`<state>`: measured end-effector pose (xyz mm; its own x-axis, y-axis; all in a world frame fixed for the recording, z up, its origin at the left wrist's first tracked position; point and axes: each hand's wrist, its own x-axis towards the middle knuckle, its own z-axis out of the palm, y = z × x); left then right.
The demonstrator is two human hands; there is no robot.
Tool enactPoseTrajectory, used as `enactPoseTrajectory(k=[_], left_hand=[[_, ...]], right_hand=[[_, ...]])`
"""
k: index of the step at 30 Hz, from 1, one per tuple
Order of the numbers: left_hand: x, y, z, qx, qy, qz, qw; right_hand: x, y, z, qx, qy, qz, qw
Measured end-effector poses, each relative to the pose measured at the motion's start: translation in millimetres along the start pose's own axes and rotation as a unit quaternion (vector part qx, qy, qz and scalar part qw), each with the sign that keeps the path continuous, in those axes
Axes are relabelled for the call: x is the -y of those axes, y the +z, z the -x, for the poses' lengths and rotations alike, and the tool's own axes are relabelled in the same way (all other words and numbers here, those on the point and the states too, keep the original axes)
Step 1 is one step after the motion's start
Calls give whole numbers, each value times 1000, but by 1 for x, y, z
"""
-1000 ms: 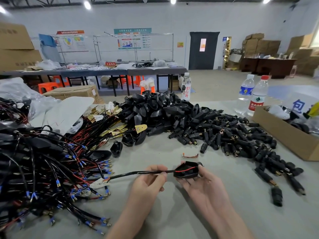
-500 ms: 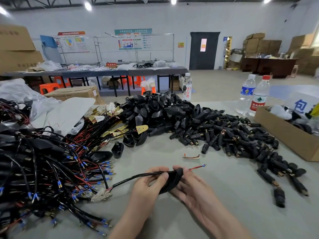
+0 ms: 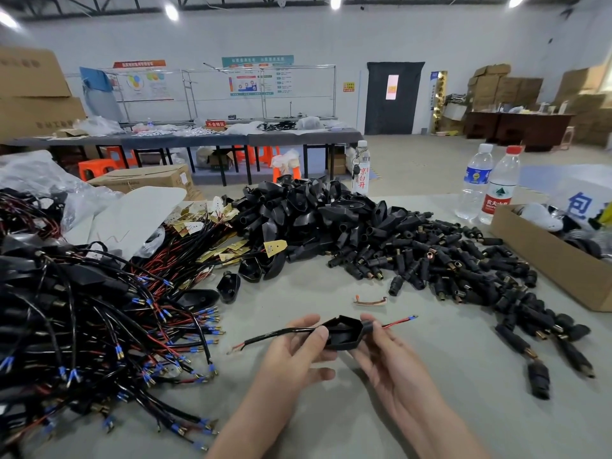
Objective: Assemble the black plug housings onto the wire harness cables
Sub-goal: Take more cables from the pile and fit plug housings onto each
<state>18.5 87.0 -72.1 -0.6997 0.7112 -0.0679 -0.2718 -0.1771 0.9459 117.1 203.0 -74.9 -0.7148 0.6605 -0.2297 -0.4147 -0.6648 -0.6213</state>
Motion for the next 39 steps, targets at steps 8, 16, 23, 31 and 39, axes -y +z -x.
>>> enactPoseTrajectory(k=[8, 16, 23, 31, 39], left_hand=[[-1, -5, -7, -26, -54, 163, 985], [-5, -15, -10, -77, -61, 164, 982], [-8, -21, -10, -118, -64, 166, 977], [-7, -13, -9, -123, -56, 136, 981], [-10, -8, -6, -119, -26, 80, 989]], right_hand=[[-1, -6, -2, -9, -41, 69, 997], [8, -10, -3, -55, -83, 75, 992], [19, -19, -7, -83, -118, 21, 989], [11, -7, -2, -29, -49, 41, 998], [3, -1, 6, -7, -55, 118, 991]])
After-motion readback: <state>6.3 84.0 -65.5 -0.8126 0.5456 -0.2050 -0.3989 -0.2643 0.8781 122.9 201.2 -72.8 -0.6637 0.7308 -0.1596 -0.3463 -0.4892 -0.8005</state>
